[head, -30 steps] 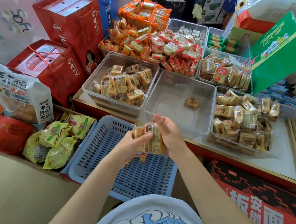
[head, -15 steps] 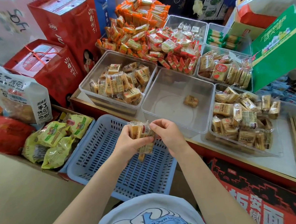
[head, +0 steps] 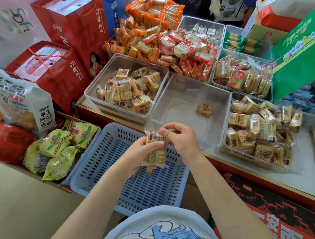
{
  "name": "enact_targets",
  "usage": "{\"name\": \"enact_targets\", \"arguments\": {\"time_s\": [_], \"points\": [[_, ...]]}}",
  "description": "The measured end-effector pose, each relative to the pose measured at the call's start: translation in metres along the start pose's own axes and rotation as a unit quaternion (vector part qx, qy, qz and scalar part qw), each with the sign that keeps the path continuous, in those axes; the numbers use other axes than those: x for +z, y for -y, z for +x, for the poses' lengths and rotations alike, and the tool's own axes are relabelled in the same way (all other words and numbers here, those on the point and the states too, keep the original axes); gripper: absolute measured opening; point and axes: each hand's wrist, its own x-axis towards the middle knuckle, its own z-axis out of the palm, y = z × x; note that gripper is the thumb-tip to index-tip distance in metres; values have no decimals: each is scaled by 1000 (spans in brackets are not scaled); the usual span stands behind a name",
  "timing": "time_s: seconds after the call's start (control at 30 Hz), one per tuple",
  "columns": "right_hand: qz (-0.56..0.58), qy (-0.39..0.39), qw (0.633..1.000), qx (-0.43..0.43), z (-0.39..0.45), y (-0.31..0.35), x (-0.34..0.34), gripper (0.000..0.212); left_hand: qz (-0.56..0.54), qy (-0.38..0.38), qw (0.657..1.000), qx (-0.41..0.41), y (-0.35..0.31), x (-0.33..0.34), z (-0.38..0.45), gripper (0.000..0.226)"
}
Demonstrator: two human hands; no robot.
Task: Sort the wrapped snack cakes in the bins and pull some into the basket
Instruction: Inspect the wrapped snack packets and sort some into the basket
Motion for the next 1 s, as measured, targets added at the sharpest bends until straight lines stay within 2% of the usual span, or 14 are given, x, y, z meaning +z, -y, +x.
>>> {"name": "enact_targets", "arguments": {"time_s": [0.07, 0.17, 0.27, 0.37, 0.5, 0.63, 0.77, 0.9, 1.0], "points": [[-8, -19, 1000, -12, 3, 2, -1, 6, -51, -26, 998, -1, -1, 1, 2, 44], [-65, 14, 997, 27, 11, 6, -3, 24, -164, -115, 980, -14, -2, 1, 9, 30], [-122, 108, 984, 79, 17, 6, 0, 36, -173, -173, 970, 2, -4, -5, 22, 38], [-60, 119, 987, 91, 25, 5, 4, 38, -148, -196, 969, 4, -9, -10, 36, 57], [14, 96, 991, 92, 44, 11, 2, 26, -139, -214, 967, 8, -20, -12, 53, 77], [54, 85, 994, 50, 67, 20, 2, 12, -163, -190, 968, -11, -41, -14, 68, 55], [27, 64, 997, 24, 97, 33, 9, 8, -161, -205, 965, 12, -67, -33, 89, 49], [-38, 51, 997, 37, 138, 41, 19, 7, -141, -258, 954, 59, -91, -66, 116, 84], [-4, 71, 996, 61, 168, 42, 31, 5, -90, -250, 960, 88, -103, -84, 135, 76]]}}
